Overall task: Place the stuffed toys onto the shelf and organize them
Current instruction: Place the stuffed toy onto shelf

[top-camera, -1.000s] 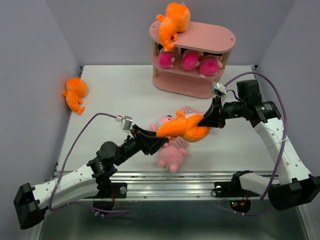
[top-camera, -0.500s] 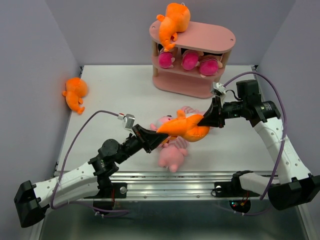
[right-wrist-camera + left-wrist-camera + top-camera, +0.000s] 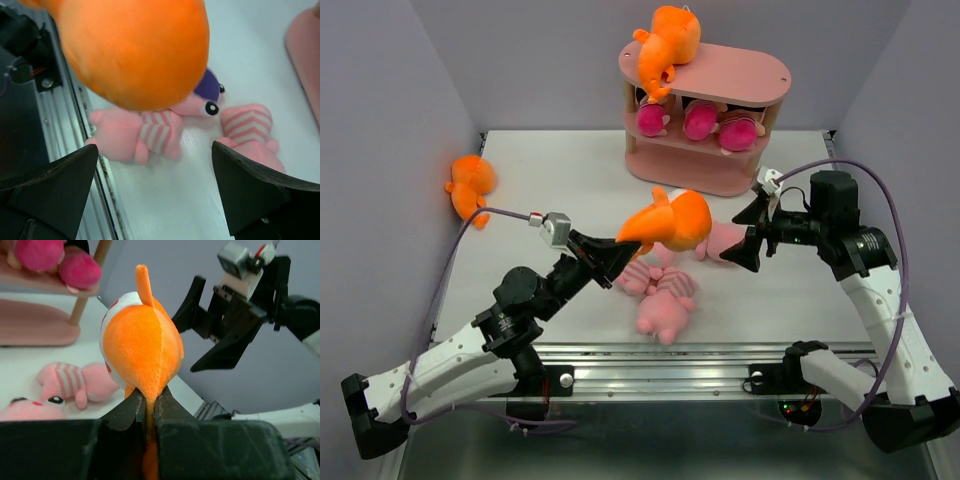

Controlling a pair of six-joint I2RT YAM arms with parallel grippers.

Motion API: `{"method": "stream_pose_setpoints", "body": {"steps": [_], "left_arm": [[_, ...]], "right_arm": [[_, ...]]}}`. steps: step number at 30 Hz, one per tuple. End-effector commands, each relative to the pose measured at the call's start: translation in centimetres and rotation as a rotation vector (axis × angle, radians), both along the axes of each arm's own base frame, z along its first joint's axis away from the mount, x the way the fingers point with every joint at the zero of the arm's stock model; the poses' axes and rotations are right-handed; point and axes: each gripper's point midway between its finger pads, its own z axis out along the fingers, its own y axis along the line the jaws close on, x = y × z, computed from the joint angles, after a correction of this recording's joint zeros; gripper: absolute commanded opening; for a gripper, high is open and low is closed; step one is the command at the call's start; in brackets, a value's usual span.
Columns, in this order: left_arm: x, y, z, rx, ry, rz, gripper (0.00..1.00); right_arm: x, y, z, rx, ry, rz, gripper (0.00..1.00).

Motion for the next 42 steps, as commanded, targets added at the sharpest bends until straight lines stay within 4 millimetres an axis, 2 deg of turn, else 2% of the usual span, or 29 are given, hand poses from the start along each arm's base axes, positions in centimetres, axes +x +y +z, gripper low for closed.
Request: {"method": "stream_pose_setpoints", "body": {"steps": [1,2,3,4,5,6,7,8,11,14,20,23,24,25,26,27,29,31,32,33,36,37,38,39,40,41,42], "left_arm": [[1.3,2.4,6.6,0.009,-0.155,0.142,0.0],[1.7,2.1,7.0,0.033,-0.161,0.156,0.0],[1.8,2.5,8.8,0.037,-0.195,0.176,0.0],[1.9,2.4,9.5,0.043,-0.208,0.179,0.0],[2.4,1.8,9.7,0.063,-0.212,0.185,0.0],[2.4,1.9,11.5,0.05,-0.243,0.191,0.0],[2.5,1.7,12.3,0.048,-0.257,0.192,0.0],[2.9,1.3,13.6,0.046,-0.274,0.2,0.0],[3.7,0.6,15.9,0.055,-0.322,0.229,0.0],[6.0,-0.7,18.9,0.039,-0.347,0.288,0.0],[9.9,-3.0,21.8,0.033,-0.405,0.379,0.0],[12.7,-4.8,23.1,0.084,-0.476,0.425,0.0],[13.4,-5.1,23.2,0.095,-0.486,0.432,0.0],[15.1,-5.7,22.5,0.125,-0.488,0.44,0.0],[14.8,-5.4,23.7,0.101,-0.499,0.445,0.0],[16.1,-5.5,24.2,0.092,-0.502,0.446,0.0],[17.4,-5.9,24.9,0.07,-0.514,0.444,0.0],[18.7,-5.5,25.4,0.036,-0.501,0.45,0.0],[19.8,-6.1,24.8,0.037,-0.489,0.447,0.0],[20.1,-5.8,25.7,0.009,-0.495,0.45,0.0],[21.9,-7.5,24.8,-0.019,-0.461,0.418,0.0],[21.9,-7.6,25.9,-0.044,-0.472,0.416,0.0],[22.9,-8.7,24.9,-0.043,-0.45,0.404,0.0],[23.1,-8.8,25.8,-0.066,-0.455,0.406,0.0],[23.5,-9.1,25.7,-0.072,-0.449,0.405,0.0],[24.4,-10.1,24.7,-0.065,-0.433,0.401,0.0],[24.5,-9.9,25.6,-0.089,-0.438,0.413,0.0]], "right_arm": [[3.2,-2.0,-0.3,-0.042,-0.107,-0.224,1.0],[2.8,-2.2,-1.8,-0.05,-0.088,-0.23,1.0],[2.7,-2.3,-2.4,-0.053,-0.085,-0.234,1.0],[2.7,-2.3,-3.0,-0.053,-0.082,-0.232,1.0],[2.3,-2.3,-4.5,-0.061,-0.056,-0.229,1.0],[2.2,-2.2,-5.1,-0.062,-0.048,-0.222,1.0],[2.2,-2.1,-5.7,-0.059,-0.045,-0.214,1.0],[1.9,-2.1,-7.1,-0.064,-0.021,-0.211,1.0],[1.4,-1.9,-8.3,-0.057,-0.038,-0.182,1.0],[0.4,-1.8,-10.3,-0.051,-0.031,-0.152,1.0],[0.1,-1.8,-9.8,-0.041,-0.043,-0.155,1.0],[-0.3,-1.9,-9.7,-0.036,-0.056,-0.154,1.0],[-0.4,-1.8,-9.5,-0.033,-0.062,-0.151,1.0],[-0.5,-1.8,-9.4,-0.029,-0.069,-0.149,1.0],[-0.6,-1.8,-9.3,-0.027,-0.074,-0.147,1.0],[-0.6,-1.8,-9.3,-0.026,-0.074,-0.144,1.0],[-0.7,-1.8,-9.2,-0.025,-0.078,-0.143,1.0],[-0.7,-1.8,-9.2,-0.024,-0.075,-0.14,1.0],[-0.8,-1.7,-9.2,-0.023,-0.074,-0.137,1.0],[-0.8,-1.7,-9.2,-0.021,-0.075,-0.135,1.0],[-0.8,-1.7,-9.2,-0.022,-0.073,-0.135,1.0],[-0.8,-1.7,-9.1,-0.021,-0.077,-0.136,1.0],[-0.8,-1.7,-9.1,-0.021,-0.079,-0.137,1.0],[-0.8,-1.8,-9.1,-0.021,-0.082,-0.139,1.0],[-0.8,-1.8,-9.1,-0.022,-0.087,-0.141,1.0],[-0.8,-1.8,-9.0,-0.023,-0.088,-0.142,1.0],[-0.8,-1.9,-9.0,-0.023,-0.093,-0.145,1.0]]}}
